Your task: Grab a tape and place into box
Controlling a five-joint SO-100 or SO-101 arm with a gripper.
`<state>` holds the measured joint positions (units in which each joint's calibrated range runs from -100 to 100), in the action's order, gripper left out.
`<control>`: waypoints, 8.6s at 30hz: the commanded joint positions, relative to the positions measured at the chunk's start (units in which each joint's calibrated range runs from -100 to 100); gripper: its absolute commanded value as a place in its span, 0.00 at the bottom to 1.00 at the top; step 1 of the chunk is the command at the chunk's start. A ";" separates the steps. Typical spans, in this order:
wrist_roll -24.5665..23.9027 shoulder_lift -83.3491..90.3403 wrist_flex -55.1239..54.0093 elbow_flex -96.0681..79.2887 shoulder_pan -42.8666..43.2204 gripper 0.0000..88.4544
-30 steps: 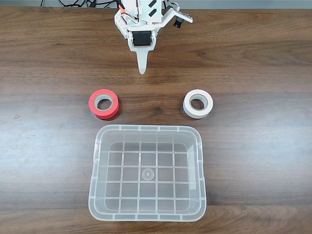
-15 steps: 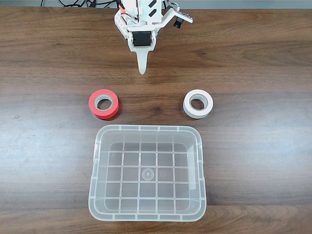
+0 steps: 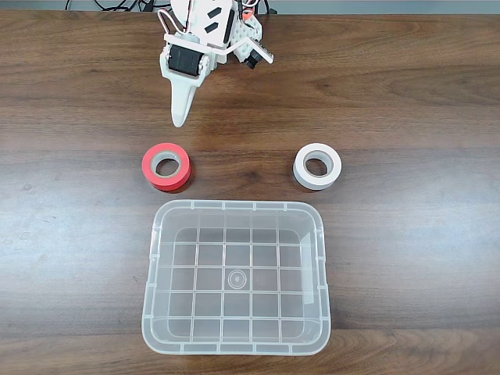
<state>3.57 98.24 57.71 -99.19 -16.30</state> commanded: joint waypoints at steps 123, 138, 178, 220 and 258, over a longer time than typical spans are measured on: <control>8.23 -72.18 29.62 83.02 -4.69 0.01; 6.76 -87.30 29.10 114.83 8.40 0.01; 3.86 -142.97 21.14 148.29 13.74 0.22; 4.75 -81.11 40.92 112.37 14.04 0.01; 1.33 -17.23 1.79 6.98 17.99 0.01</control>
<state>5.14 77.15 60.68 -88.99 3.46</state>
